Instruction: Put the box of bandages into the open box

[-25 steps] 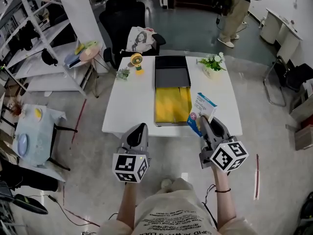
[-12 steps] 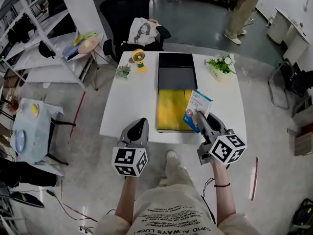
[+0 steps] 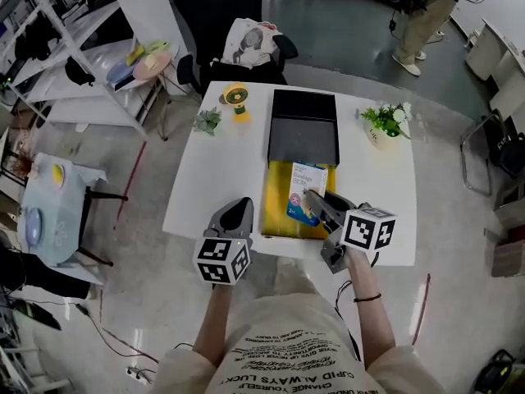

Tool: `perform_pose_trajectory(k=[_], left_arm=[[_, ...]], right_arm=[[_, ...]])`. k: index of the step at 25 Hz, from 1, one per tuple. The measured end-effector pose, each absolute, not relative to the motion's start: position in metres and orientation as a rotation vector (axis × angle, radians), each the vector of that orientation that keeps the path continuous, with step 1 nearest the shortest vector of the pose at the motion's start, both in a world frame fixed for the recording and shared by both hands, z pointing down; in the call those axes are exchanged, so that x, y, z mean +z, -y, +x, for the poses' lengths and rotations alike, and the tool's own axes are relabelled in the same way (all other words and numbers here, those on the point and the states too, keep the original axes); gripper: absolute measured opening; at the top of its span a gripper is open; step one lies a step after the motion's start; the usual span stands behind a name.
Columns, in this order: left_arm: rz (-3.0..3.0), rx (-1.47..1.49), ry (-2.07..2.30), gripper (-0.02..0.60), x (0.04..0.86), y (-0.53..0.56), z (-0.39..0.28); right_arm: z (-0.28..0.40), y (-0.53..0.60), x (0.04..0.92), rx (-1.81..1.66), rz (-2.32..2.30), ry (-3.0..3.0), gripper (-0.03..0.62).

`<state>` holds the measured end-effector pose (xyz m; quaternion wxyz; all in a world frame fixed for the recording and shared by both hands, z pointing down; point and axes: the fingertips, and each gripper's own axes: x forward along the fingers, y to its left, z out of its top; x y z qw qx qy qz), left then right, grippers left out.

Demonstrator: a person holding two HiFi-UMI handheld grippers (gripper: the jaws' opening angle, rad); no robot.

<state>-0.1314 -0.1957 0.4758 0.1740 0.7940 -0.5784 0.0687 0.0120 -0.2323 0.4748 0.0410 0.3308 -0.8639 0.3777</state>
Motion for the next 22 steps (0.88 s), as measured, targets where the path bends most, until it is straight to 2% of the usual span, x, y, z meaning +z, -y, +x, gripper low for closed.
perform_pose_trajectory(k=[10,22], left_arm=[[2.140,0.257,1.624,0.023,0.516,0.223,-0.132],[2.080,0.284,1.579,0.023,0.545,0.234,-0.130]], right_arm=[[-0.007,0.251,0.526,1.456,0.814,2.432,0.081],[-0.017,0.262,0.554,1.609,0.776,2.295,0.081]])
